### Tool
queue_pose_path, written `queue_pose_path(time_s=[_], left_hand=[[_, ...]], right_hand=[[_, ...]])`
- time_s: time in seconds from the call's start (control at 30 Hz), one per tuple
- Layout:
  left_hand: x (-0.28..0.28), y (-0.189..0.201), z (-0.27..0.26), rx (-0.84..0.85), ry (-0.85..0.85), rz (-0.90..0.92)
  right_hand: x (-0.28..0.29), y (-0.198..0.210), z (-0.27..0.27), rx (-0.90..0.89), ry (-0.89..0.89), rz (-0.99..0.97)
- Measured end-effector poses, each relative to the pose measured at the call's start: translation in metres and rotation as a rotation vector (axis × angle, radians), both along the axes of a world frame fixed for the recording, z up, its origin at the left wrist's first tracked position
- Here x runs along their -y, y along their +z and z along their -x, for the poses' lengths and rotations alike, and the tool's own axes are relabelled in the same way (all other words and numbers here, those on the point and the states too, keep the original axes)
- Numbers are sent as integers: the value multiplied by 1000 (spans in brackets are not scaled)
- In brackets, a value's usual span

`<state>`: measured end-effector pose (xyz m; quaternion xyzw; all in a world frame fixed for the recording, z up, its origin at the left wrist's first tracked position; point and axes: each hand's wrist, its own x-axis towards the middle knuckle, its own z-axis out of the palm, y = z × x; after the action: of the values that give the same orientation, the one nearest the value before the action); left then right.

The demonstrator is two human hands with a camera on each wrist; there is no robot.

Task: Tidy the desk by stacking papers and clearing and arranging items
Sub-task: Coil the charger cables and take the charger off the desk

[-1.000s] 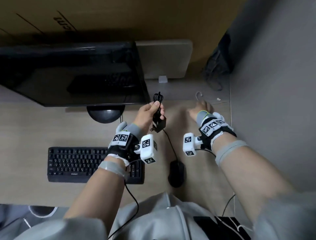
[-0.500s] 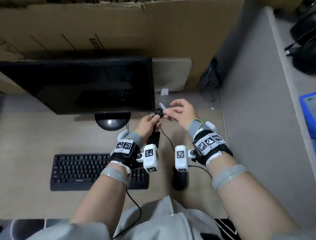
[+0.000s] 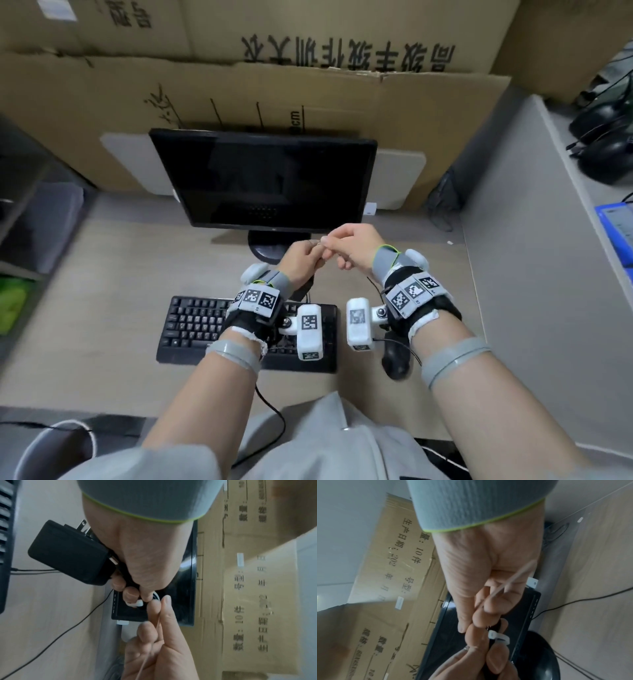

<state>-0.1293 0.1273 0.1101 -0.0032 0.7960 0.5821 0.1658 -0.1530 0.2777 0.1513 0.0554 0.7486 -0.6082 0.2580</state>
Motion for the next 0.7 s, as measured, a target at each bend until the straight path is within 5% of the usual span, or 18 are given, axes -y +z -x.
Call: queue_pose_path(time_s=[0.13, 0.3, 0.7], left_hand=[[46, 4, -15, 65, 217, -211], [85, 11, -31, 165, 321, -389], [130, 22, -51, 195, 340, -388]], right_hand=[[42, 20, -20, -81, 61, 151], [76, 23, -35, 45, -191, 174], [125, 14, -66, -308, 92, -32]])
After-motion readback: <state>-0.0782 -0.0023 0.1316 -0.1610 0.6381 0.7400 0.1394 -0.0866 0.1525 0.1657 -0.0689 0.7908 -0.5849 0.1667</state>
